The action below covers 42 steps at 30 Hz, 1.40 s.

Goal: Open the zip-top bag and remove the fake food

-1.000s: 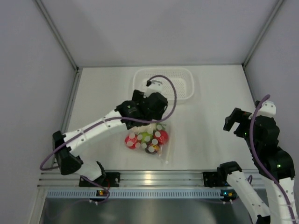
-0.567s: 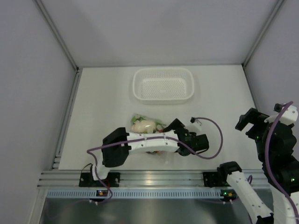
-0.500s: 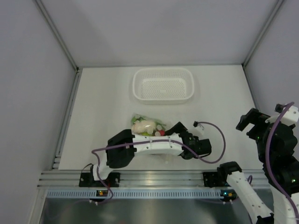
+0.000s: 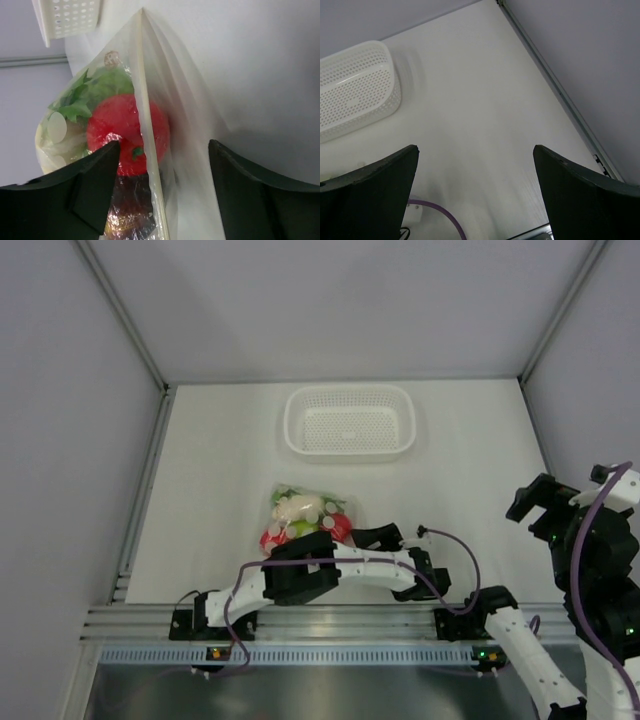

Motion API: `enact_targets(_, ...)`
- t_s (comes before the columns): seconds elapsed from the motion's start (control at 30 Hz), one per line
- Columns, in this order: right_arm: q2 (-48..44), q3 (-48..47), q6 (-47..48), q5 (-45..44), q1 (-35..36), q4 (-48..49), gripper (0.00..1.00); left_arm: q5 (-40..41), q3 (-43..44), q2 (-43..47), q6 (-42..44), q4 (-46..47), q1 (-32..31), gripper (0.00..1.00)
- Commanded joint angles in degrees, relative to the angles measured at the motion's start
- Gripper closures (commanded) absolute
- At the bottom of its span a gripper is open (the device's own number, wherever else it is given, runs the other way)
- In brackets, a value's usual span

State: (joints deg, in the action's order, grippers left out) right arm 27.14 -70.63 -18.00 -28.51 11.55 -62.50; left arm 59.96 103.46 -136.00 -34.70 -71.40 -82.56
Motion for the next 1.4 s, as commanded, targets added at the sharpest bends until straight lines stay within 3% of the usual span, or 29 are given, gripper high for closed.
enact_targets(0.0, -0.9, -0.9, 0.9, 1.2, -0.6, 1.2, 0.01, 5.8, -1.0, 0.6, -1.4, -3.0, 0.1, 0.29)
enact_targets(0.1, -1.1, -0.6, 1.1, 1.9, -0.5, 1.6, 0.0, 8.1, -1.5, 0.4, -1.7, -2.8, 0.1, 0.48)
enact_targets(0.3, -1.2, -0.5, 1.2, 2.6, -0.5, 1.8, 0.01, 10.0, -1.5, 0.7, -1.6, -2.7, 1.3, 0.66)
enact_targets(0.4, -1.6, 0.1, 1.3, 2.7, -0.5, 1.8, 0.01, 10.4, -1.5, 1.3, -1.6, -2.7, 2.0, 0.8)
enact_targets(0.43, -1.5, 0.1, 1.3, 2.7, -0.6, 1.8, 0.01, 10.4, -1.5, 1.4, -1.6, -2.7, 2.3, 0.92)
enact_targets(0.5, -1.5, 0.1, 1.4, 2.9, -0.5, 1.9, 0.01, 10.6, -1.7, 1.9, -1.7, -2.6, 2.8, 1.0)
enact_targets(0.67, -1.4, 0.1, 1.6, 3.5, -0.5, 2.5, 0.01, 10.3, -1.8, 4.6, -2.0, -2.7, 4.5, 1.0)
enact_targets(0.8, -3.0, 2.3, 2.5, 10.8, -0.5, 5.9, 0.01, 8.2, 0.9, 8.2, -1.7, -2.6, 7.4, 1.0)
enact_targets(1.07, -4.5, 6.6, 2.1, 24.5, -0.5, 14.9, 0.01, 3.4, 14.2, 16.3, 0.9, -2.1, 18.6, 1.0)
enact_targets(1.27, -1.0, 11.0, 3.4, 42.9, -0.5, 23.9, 0.01, 5.3, 20.0, 20.6, -3.4, -2.2, 23.3, 1.0)
enact_targets(1.37, 1.5, 14.7, 2.8, 57.9, -0.6, 32.3, 0.01, 1.5, 19.2, 23.1, -11.5, -2.1, 25.0, 1.0)
